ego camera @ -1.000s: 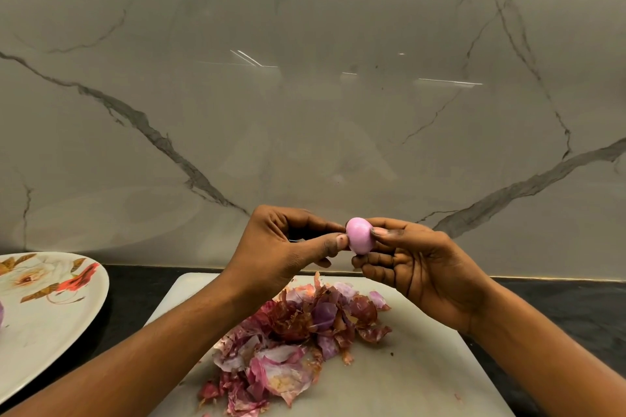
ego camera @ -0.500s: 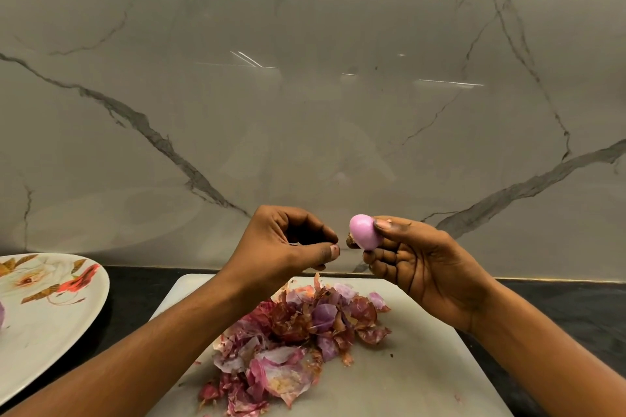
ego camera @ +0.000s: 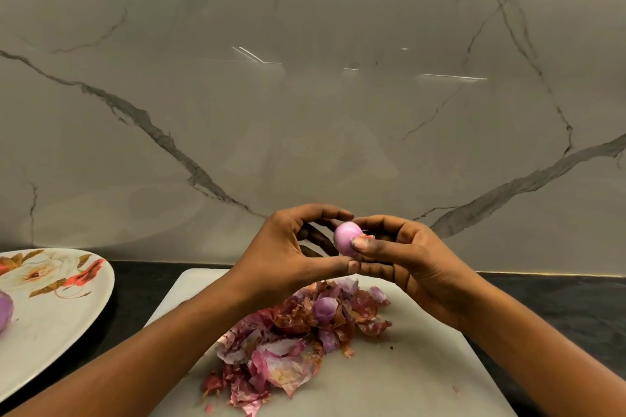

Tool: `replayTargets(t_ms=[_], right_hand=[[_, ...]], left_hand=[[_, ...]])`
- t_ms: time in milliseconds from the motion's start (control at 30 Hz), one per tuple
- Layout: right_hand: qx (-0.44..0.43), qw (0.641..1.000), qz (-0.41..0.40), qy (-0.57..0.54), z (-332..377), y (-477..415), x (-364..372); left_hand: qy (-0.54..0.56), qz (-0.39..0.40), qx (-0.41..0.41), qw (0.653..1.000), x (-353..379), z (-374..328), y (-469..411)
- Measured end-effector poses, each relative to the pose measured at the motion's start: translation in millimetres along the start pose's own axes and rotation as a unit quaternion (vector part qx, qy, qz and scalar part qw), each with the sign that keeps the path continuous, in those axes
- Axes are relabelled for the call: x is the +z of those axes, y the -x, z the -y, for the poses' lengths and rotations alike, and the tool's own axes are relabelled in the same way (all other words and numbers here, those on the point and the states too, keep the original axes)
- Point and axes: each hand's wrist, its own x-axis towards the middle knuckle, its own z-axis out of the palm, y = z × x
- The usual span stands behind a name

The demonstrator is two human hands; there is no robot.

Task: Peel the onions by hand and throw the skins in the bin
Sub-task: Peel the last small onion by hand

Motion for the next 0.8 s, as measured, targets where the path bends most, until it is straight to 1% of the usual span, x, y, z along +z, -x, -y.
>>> replayTargets(t_ms=[133,233,300,467,567,667,800], right_hand=[[-0.015,1.0,0.022,0.013,-0.9,-1.1,-0.9],[-0.027,0.999,0.032,0.018,-0.8,-0.8,-1.6],[-0.033,0.999,0.029,0.015,-1.9,-1.1,-1.2],[-0.041,0.997,0.025,0.055,-3.0,-1.9,-0.4],[-0.049,0.996,0.034,0.073,-3.1,-0.4,-1.7],[-0.059,0.993,0.057,0.09,-7.4,0.6,-1.1],[-0.062,0.991,0.068,0.093,-12.2,0.3,-0.3]], left_hand=[[-0.005,-0.018,0.018,1.0,-1.6,-0.1,0.9],[-0.012,-0.037,0.015,0.999,-4.0,-5.5,2.5],[-0.018,-0.073,0.005,0.997,-9.3,-12.1,3.2],[-0.033,-0.16,-0.012,0.987,-39.1,-31.5,6.7],[-0.074,-0.187,-0.017,0.979,-66.2,-46.5,32.0],[-0.12,-0.201,-0.047,0.971,-100.1,-59.8,72.3],[-0.192,-0.22,-0.096,0.952,-143.8,-75.1,126.7]])
